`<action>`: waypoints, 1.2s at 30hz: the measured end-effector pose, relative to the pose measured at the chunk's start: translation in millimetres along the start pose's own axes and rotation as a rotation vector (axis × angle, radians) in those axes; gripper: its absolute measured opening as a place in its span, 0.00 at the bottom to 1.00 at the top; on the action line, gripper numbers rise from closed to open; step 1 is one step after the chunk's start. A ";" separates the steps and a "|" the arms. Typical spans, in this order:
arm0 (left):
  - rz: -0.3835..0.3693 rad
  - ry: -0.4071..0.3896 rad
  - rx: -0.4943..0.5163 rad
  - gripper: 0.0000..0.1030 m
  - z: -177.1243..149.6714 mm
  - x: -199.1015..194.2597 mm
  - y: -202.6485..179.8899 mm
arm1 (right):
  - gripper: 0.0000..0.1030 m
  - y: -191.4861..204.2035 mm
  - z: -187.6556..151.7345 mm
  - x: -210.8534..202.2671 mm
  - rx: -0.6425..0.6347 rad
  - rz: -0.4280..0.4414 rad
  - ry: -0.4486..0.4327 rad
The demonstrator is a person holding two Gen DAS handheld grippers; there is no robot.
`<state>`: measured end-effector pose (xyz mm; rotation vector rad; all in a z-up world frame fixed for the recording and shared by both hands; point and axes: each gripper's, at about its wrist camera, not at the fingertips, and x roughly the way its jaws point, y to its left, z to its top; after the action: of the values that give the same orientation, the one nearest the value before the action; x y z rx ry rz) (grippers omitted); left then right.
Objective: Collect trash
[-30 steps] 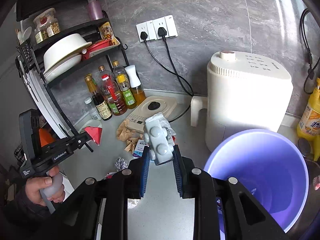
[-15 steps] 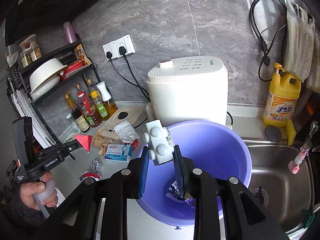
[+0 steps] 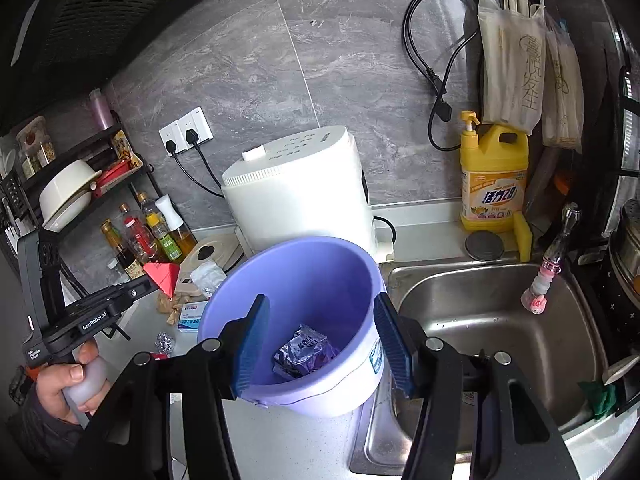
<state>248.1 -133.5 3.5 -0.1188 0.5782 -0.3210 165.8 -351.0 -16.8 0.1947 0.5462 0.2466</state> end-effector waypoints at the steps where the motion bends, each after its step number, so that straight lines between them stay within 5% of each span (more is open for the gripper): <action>1: -0.012 0.001 0.008 0.04 1.9 4.1 -6.9 | 0.53 -3.3 -1.1 -3.9 0.005 -0.006 -0.004; 6: -0.073 0.013 0.037 0.05 8.5 20.9 -33.6 | 0.52 -18.7 -8.0 -20.7 0.027 -0.031 -0.014; 7: -0.084 0.019 0.038 0.15 9.5 23.0 -37.1 | 0.52 -20.3 -9.1 -22.7 0.030 -0.033 -0.015; 8: -0.086 0.017 0.037 0.44 10.0 23.0 -39.7 | 0.52 -21.5 -10.0 -23.6 0.032 -0.033 -0.015; 10: -0.083 -0.030 0.033 0.69 9.6 15.2 -41.3 | 0.52 -22.6 -11.6 -23.7 0.034 -0.026 -0.012; 24: 0.144 -0.044 -0.071 0.89 -14.1 -45.7 31.6 | 0.53 44.6 -8.1 21.2 -0.078 0.136 0.043; 36: 0.288 -0.069 -0.187 0.94 -35.1 -98.0 85.8 | 0.91 112.2 -13.1 39.8 -0.178 0.208 0.022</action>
<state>174.0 -20.9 7.9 -0.2230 0.5478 0.0168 171.5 -231.3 -19.4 0.0755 0.5234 0.4976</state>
